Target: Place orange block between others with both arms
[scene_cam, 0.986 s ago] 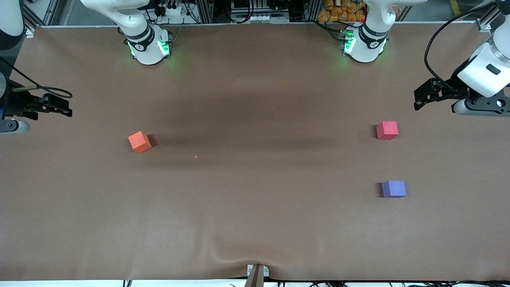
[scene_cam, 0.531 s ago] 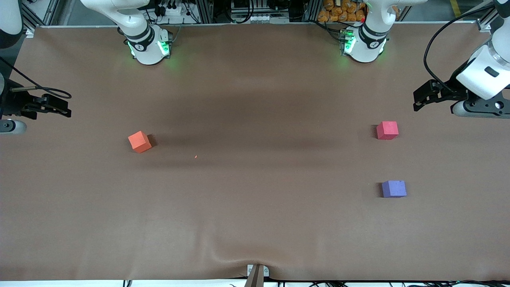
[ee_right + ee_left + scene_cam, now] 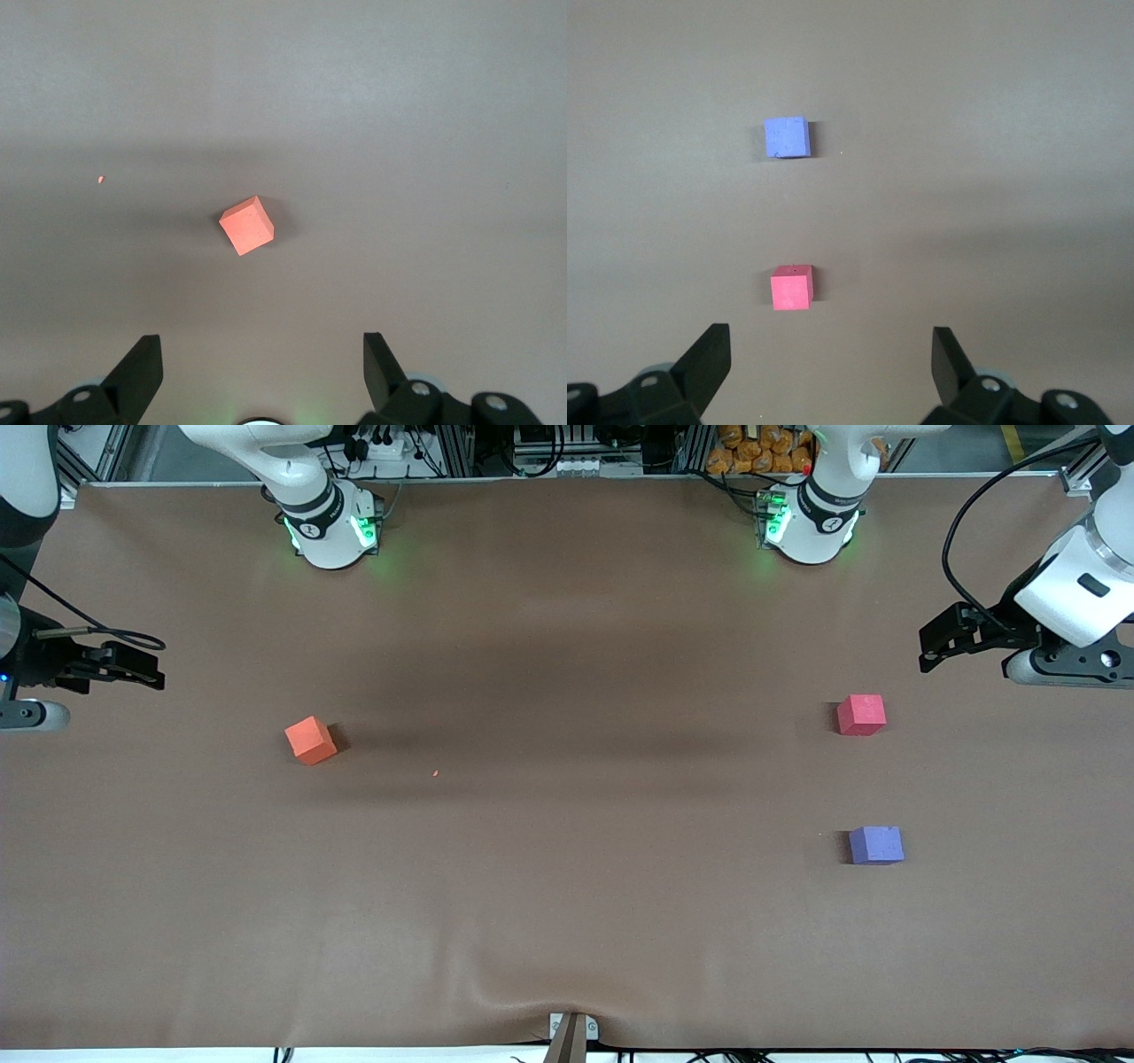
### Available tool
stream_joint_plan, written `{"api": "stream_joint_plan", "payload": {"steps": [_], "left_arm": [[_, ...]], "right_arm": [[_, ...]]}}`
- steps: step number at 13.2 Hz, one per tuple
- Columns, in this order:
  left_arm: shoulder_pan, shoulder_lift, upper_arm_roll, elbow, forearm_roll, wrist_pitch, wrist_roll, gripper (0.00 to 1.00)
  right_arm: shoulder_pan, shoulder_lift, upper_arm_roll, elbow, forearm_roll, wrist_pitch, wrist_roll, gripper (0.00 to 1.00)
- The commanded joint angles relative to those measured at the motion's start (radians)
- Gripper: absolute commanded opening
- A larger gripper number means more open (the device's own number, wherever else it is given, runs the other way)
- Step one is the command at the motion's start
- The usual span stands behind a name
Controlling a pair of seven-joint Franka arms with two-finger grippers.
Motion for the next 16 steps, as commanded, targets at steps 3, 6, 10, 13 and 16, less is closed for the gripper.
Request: {"api": "stream_joint_plan", "payload": {"steps": [3,6,10,13,16], "left_arm": [[0.007,0.002,-0.003,0.006,-0.004,-0.001,0.010,1.00],[0.007,0.002,-0.002,0.004,-0.004,-0.005,0.010,1.00],[0.006,0.002,-0.003,0.006,-0.002,-0.005,0.009,1.00],[0.007,0.002,-0.003,0.006,-0.004,-0.005,0.010,1.00],[0.007,0.002,-0.003,0.004,-0.002,-0.005,0.010,1.00]], "right_arm": [[0.002,0.055,0.014,-0.016,-0.016,0.000,0.015,1.00],[0.008,0.109,0.014,-0.036,-0.016,0.006,0.015,1.00],[0.023,0.184,0.014,-0.088,-0.016,0.043,0.014,1.00],[0.028,0.261,0.016,-0.111,-0.016,0.073,0.014,1.00],[0.049,0.337,0.016,-0.113,-0.016,0.093,0.014,1.00]]}}
